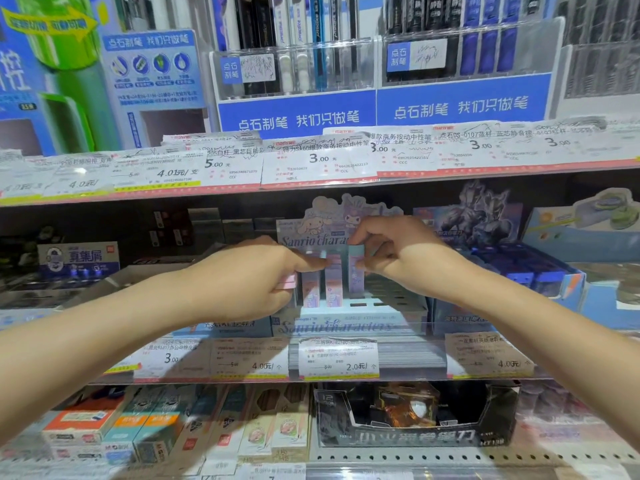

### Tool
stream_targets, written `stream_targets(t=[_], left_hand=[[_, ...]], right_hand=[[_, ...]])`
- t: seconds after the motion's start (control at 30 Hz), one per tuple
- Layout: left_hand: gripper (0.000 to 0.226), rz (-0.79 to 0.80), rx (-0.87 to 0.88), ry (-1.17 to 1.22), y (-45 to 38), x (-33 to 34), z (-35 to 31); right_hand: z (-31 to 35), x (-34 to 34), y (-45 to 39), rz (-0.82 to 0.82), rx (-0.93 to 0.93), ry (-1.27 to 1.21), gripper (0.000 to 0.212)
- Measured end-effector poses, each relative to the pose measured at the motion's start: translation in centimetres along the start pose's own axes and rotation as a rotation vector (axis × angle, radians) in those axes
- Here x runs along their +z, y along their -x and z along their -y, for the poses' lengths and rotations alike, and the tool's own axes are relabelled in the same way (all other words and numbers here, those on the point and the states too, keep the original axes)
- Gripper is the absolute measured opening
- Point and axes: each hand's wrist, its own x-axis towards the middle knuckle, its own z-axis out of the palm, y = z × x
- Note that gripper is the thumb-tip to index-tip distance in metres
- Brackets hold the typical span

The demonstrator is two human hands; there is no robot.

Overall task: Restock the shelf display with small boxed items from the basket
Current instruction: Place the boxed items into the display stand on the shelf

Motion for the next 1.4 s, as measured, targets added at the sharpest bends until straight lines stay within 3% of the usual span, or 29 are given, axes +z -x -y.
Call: stream_targets(t=[0.13, 0.3, 0.4, 0.53, 0.6, 0.7, 0.77, 0.87, 0.93, 1.03, 1.2, 1.33, 1.4], left_hand=[[0.071, 0.027, 0.007, -0.004, -0.1, 0.0, 0.1], [0.07, 0.049, 0.024, -0.015, -0.3, 0.0, 0.1], [0.068, 0.039, 0.027, 0.026, -0.4, 0.1, 0.4], [0.019, -0.168, -0.029, 0.116, 0.0, 0.2, 0.6], [0.027, -0.276, -0.031, 0.155, 0.3, 0.4, 0.6], [0.036, -0.302, -0.042, 0.169, 0.4, 0.1, 0.2], [0.042, -0.245, -0.095, 0.32, 0.4, -0.3, -0.6], [0.036, -0.016, -0.216, 0.794, 0.3, -1.0, -1.6], [0.035, 0.133, -0.242, 0.964, 0.3, -1.1, -1.7], [0.026, 0.239, -0.214, 1.115, 0.2, -1.1, -2.3], [0.05, 0.407, -0.2, 1.377, 0.2, -0.9, -3.0], [0.022, 0.432, -0.219, 1.503, 0.5, -1.1, -3.3], [0.024, 0.431, -0.218, 1.469, 0.6, -1.1, -3.4]], right_hand=[[0.4, -0.3, -0.1, -0.058, -0.061, 0.109, 0.024], [0.4, -0.2, 0.4, 0.019, -0.073, 0.252, 0.03], [0.5, -0.4, -0.1, 0.055, -0.009, 0.214, 0.038], [0.7, -0.8, -0.3, 0.028, 0.107, 0.025, 0.049], [1.2, -1.0, 0.4, -0.017, 0.072, -0.011, 0.046], [2.8, -1.1, 1.9, -0.025, -0.012, -0.073, 0.034], [3.9, -0.9, 2.4, -0.015, -0.057, -0.133, 0.023], [5.2, -0.5, 2.7, -0.065, -0.096, -0.311, 0.009], [5.7, -0.2, 2.6, -0.084, -0.085, -0.426, 0.012], [5.9, 0.5, 2.4, -0.071, -0.072, -0.518, 0.018], [5.5, 0.5, 2.3, -0.036, -0.049, -0.543, 0.012], [4.7, 0.3, 2.3, 0.022, -0.022, -0.567, 0.006], [4.3, 0.1, 2.4, 0.027, -0.017, -0.557, 0.005]])
